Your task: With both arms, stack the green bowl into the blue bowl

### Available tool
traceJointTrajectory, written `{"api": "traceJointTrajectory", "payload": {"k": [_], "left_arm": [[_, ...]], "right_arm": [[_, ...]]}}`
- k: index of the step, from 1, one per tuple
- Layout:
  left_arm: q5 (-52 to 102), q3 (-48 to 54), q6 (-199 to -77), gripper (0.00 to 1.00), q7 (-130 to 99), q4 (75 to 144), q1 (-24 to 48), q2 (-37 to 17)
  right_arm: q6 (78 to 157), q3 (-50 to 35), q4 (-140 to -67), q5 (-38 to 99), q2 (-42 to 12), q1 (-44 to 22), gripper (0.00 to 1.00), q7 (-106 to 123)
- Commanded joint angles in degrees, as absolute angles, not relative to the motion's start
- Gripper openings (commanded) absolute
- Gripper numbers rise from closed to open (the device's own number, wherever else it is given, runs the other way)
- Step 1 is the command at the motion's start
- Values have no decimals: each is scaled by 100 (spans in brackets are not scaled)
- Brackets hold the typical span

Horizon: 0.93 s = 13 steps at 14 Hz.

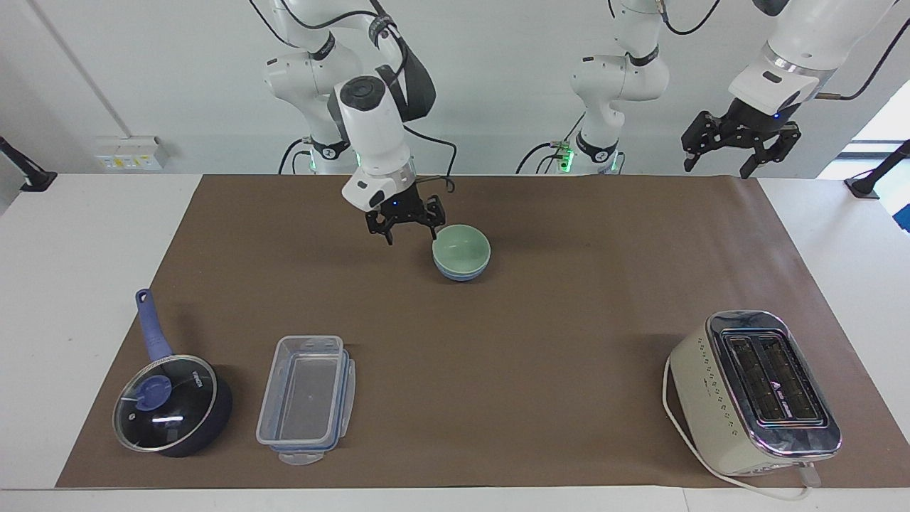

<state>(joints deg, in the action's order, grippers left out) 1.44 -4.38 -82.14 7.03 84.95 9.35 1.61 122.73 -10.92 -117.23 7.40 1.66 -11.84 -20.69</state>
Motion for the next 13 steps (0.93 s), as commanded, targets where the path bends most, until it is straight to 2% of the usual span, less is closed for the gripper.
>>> {"api": "traceJointTrajectory", "payload": {"k": [1,8,13], "left_arm": [[62,-378,-8183,100,782,8640,853,308],[62,-378,-8183,100,782,8640,853,299],[62,-378,-8183,100,782,8640,853,308]], "right_arm": [[11894,-1116,-11602,546,421,-766,100,-2109],[10479,-1107,-10197,360,457,-185,100,-2162],[9941,-1011,-9582,290,466,-27,100,-2162]]}}
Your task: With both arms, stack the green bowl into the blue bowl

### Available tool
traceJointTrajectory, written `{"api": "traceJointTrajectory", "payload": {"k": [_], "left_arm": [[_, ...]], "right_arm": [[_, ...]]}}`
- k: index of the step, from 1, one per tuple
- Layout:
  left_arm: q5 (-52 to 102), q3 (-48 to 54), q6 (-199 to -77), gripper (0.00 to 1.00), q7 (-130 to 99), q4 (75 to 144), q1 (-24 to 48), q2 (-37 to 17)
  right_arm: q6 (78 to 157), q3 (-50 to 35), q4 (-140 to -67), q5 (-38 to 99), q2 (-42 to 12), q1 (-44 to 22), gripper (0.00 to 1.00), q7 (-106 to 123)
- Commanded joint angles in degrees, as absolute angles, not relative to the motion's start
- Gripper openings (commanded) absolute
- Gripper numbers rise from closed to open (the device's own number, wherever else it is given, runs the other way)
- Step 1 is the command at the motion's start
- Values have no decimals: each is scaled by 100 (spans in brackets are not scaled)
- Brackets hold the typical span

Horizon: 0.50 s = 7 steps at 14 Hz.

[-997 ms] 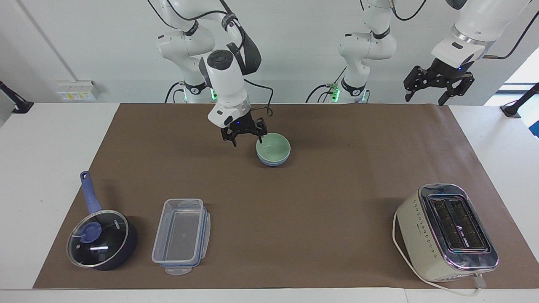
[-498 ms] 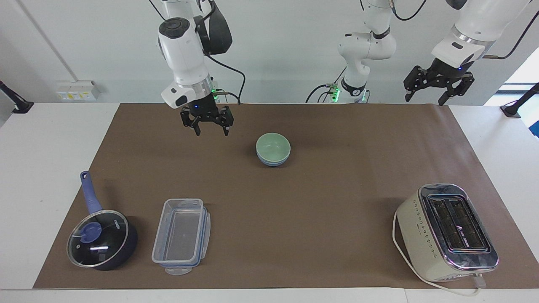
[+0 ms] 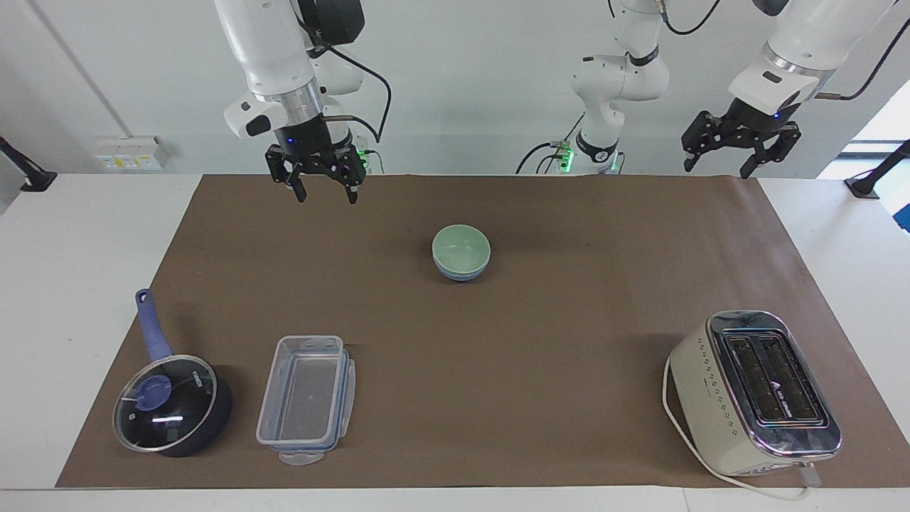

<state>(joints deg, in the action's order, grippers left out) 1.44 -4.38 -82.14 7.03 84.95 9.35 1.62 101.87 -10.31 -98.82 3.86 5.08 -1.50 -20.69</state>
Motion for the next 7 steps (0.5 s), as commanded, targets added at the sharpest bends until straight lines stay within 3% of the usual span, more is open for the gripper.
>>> {"api": "traceJointTrajectory", "payload": {"k": [1,7], "left_arm": [[62,-378,-8183,100,782,8640,853,299],[62,-378,-8183,100,782,8640,853,308]], "right_arm": [[9766,-959,-9389,299,466,-9,100,-2153],[8939,-265,-8886,281,580,-9,100,-2066]]}}
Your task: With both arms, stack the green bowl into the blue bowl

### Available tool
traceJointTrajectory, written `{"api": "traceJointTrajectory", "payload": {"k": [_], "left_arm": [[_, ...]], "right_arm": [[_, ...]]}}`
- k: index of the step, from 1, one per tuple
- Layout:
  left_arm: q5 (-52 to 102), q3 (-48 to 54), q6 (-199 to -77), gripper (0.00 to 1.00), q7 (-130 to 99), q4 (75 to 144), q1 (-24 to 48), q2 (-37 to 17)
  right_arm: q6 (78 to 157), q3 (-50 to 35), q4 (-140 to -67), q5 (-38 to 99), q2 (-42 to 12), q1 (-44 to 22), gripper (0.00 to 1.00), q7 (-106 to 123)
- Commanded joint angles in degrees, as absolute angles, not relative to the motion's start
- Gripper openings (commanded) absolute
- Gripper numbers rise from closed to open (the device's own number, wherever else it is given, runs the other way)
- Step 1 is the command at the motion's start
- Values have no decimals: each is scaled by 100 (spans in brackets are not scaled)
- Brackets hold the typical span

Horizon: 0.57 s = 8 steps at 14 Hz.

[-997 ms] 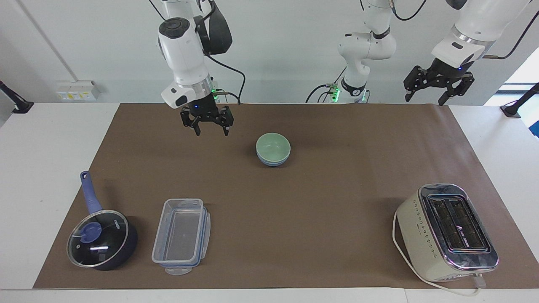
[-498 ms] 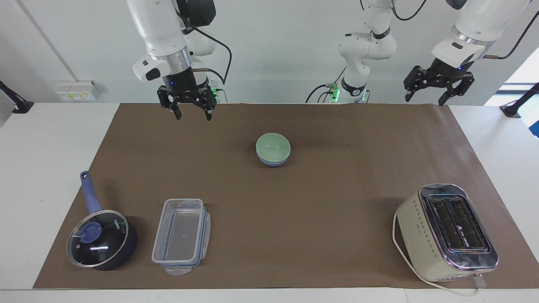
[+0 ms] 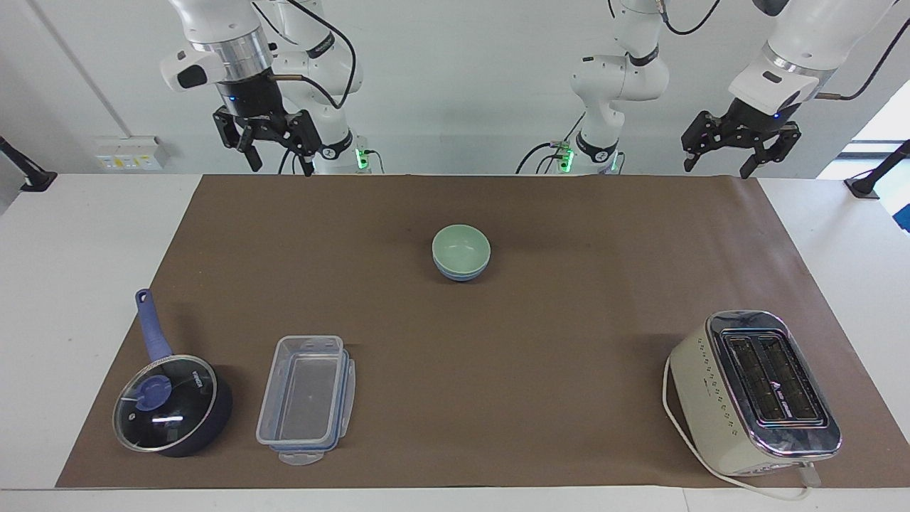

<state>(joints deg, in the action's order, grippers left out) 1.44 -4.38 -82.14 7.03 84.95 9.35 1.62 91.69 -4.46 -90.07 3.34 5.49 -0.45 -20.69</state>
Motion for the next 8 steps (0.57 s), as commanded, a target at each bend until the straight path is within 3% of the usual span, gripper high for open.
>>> {"api": "traceJointTrajectory", "payload": {"k": [1,8], "left_arm": [[62,-378,-8183,100,782,8640,853,308],[62,-378,-8183,100,782,8640,853,299]], "right_arm": [[8817,-107,-8886,281,615,-9,100,-1961],[8429,53,-8903,-166,546,17,100,-914]]}}
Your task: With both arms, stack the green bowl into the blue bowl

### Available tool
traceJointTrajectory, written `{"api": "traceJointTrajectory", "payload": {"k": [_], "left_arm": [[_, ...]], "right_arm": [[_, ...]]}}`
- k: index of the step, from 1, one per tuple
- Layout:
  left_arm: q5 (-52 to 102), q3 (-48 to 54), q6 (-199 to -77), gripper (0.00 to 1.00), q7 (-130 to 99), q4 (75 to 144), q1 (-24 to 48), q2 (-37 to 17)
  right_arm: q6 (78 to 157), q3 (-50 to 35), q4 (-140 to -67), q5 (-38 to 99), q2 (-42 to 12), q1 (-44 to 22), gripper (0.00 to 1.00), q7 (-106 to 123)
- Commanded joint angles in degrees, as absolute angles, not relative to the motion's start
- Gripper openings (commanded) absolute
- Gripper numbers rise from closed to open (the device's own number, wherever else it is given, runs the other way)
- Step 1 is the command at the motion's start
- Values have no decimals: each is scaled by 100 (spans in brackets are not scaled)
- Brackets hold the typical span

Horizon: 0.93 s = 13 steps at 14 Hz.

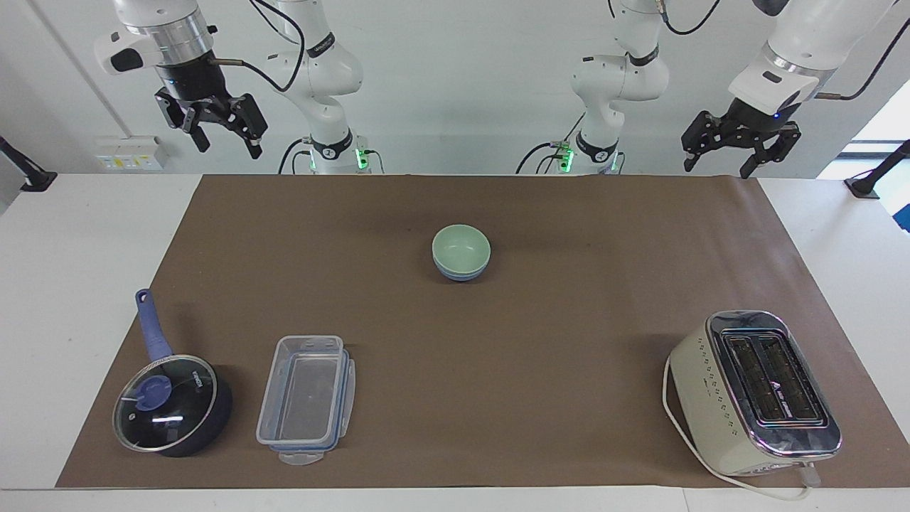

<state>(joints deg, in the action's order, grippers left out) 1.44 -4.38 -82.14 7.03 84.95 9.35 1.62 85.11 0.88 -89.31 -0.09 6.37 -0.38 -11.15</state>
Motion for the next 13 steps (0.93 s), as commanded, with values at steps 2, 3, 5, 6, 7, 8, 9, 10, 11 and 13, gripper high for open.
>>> {"api": "traceJointTrajectory", "payload": {"k": [2,3,5,6,7,8,9,10,11,13], "left_arm": [[62,-378,-8183,100,782,8640,853,299],[62,-378,-8183,100,782,8640,853,299],[62,-378,-8183,100,782,8640,853,308],[62,-378,-8183,100,782,8640,853,299],[70,-378,-8183,100,782,8640,853,299],[70,-378,-8183,100,782,8640,853,299],[62,-378,-8183,100,782,8640,853,299],[62,-378,-8183,100,782,8640,853,308],[62,-378,-8183,100,782,8640,853,308],[62,-378,-8183,100,782,8640,853,299]], "right_arm": [[8490,53,-8903,-80,405,18,100,-923],[8664,61,-8956,-44,448,18,100,-958],[8710,62,-9140,-44,571,9,100,-967],[8693,70,-9132,-53,571,17,100,-941],[8684,96,-9132,-53,563,18,100,-914],[8623,97,-9114,-44,571,18,100,-905],[8579,105,-9097,-35,571,18,100,-853],[8578,114,-9079,-44,563,35,100,-739],[8509,140,-9001,-35,545,70,100,-625],[8158,237,-8816,-53,501,88,100,-563]]}}
